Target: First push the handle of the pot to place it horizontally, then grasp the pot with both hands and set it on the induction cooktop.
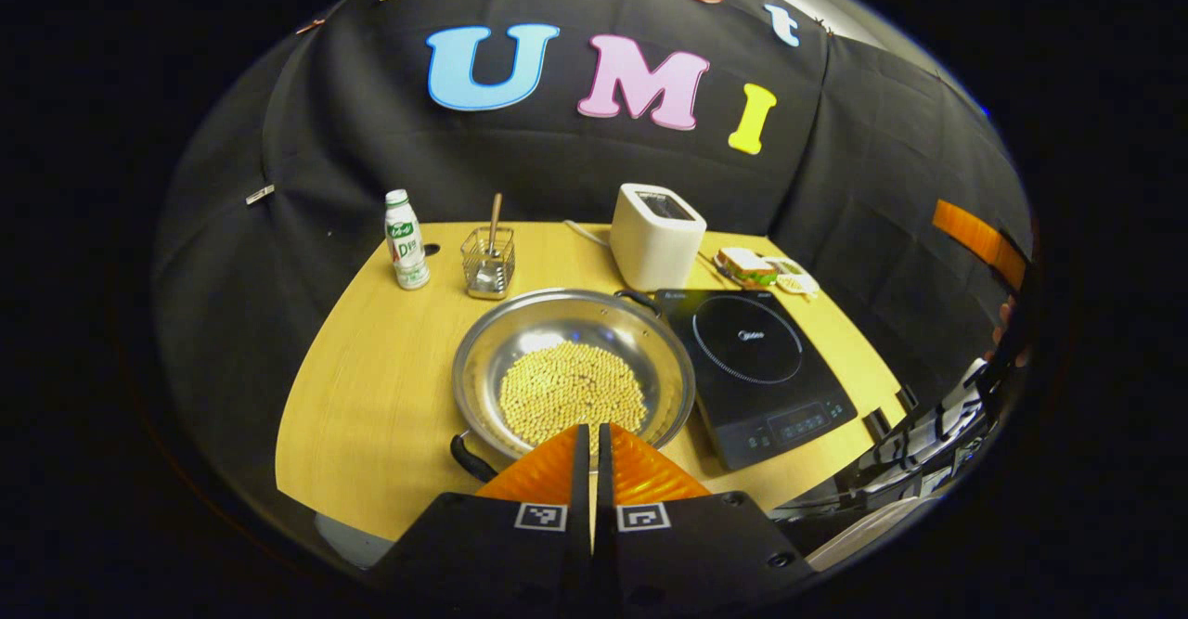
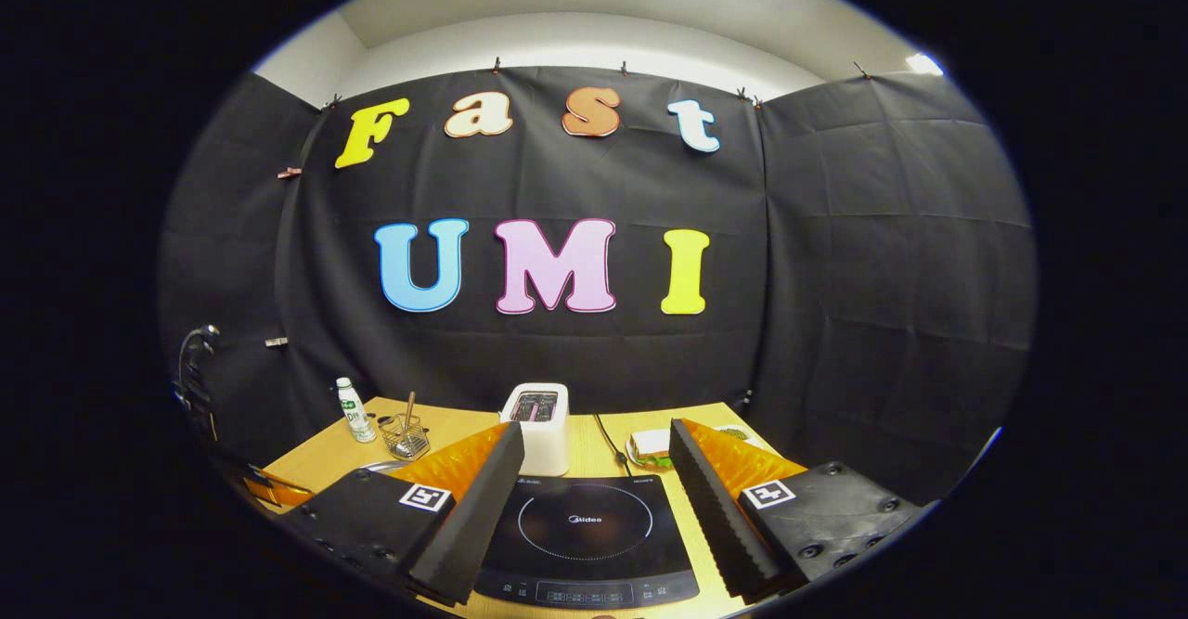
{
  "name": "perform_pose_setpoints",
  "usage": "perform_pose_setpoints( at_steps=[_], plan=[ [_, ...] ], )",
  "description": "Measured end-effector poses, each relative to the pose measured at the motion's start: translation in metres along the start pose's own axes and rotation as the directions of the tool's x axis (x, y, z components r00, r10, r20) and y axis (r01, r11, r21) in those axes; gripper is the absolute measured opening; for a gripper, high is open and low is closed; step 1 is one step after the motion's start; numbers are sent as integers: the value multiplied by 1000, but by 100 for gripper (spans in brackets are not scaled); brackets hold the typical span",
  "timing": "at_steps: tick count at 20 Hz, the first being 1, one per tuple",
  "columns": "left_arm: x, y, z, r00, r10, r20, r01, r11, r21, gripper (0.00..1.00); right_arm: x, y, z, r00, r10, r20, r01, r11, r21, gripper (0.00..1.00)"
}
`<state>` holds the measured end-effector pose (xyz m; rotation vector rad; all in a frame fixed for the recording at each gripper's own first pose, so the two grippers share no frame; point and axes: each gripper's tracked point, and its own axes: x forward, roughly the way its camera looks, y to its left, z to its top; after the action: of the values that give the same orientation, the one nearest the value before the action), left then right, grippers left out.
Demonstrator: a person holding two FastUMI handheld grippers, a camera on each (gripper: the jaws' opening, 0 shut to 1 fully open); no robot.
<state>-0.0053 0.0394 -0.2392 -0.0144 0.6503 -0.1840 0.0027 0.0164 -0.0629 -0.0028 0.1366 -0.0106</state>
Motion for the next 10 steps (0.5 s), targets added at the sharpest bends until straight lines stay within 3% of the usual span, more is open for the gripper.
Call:
perform_pose_setpoints(
  at_steps=[6, 10],
  plan=[
    [13, 17, -54, 993, -1, -116, 8, 998, 59, 6, -4, -2, -4, 1000, -20, -15, 20, 999, 41, 98],
    [23, 13, -85, 979, -63, -192, 69, 997, 27, 5, -8, -8, -11, 999, -37, -30, 38, 999, 28, 98]
  ],
)
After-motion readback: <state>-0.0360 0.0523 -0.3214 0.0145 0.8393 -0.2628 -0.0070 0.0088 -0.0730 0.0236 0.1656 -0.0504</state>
